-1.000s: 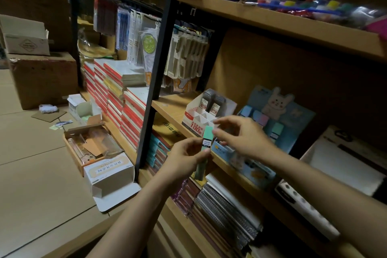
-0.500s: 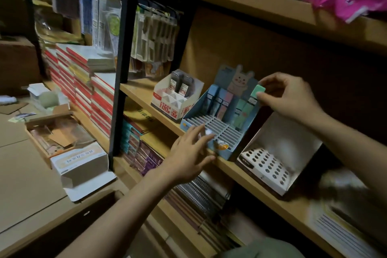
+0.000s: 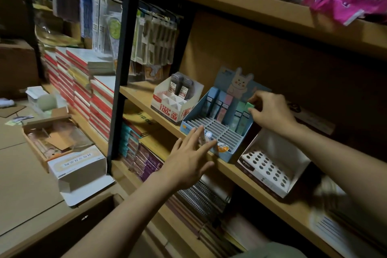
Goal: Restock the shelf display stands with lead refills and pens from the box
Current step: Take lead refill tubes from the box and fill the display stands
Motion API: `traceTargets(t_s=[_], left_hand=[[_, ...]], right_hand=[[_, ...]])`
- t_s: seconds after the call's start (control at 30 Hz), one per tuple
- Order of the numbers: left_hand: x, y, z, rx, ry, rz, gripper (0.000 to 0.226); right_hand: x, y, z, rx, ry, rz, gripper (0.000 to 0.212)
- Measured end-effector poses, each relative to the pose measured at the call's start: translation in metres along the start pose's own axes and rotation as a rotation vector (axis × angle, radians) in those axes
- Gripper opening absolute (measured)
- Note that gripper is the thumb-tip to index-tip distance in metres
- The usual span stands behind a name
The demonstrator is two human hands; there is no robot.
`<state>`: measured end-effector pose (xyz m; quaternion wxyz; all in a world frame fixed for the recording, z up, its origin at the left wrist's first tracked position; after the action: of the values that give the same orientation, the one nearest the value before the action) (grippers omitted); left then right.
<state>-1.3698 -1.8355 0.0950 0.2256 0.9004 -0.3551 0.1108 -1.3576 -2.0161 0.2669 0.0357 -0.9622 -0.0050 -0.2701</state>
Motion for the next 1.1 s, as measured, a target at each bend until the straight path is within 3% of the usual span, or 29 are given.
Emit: traceTargets(t_s=[0.27,0.47,0.63,0.73,0.83,0.9,0.97,1.1], left_hand=[[0.001,-0.001,-0.003,-0.006,-0.034,0.0,0.061],[0.003,0.0,-0.003,-0.025,-0.042,-0.014,0.061],[-0.004,0.008,-0.008,0.002,-0.062,-0.012,0.07],[-0.021,0.013,-0.022,-0.02,0.068,0.059,0.07],[-0.049,0.007,-0.032,-0.139,0.192,0.073,0.043],[-0.076,-0.009,-0.017,-0.301,0.022,-0.051,0.021],[-0.116,-0.031,0.005,-0.35,-0.178,-0.208,0.01],[-0.229,-0.074,0.052,-0.242,-0.449,-0.578,0.016]], right_hand=[[0.001,0.009,0.011,-0.204,-0.04,0.004,0.025],[-0.008,-0.001,0.019,-0.438,0.017,-0.059,0.017],[-0.02,-0.009,0.013,-0.448,-0.078,0.004,0.031],[-0.047,-0.031,0.007,-0.283,-0.051,-0.033,0.05],[-0.093,-0.073,0.012,0.142,-0.025,-0.117,0.038],[-0.123,-0.1,0.032,0.372,-0.139,-0.121,0.024],[-0.153,-0.127,0.07,0.49,-0.398,-0.13,0.013],[-0.234,-0.17,0.166,0.401,-0.93,-0.249,0.013]])
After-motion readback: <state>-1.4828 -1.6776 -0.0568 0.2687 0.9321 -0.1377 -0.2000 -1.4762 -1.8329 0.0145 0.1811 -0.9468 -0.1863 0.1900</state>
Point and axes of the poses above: each hand's wrist, its own x-axis towards the middle knuckle, its own z-axis out of the palm, y = z × x, the point moved 7 cm from there along x, towards the middle knuckle, and after that the axes turned 1 degree about y, right-handed, at the moved point
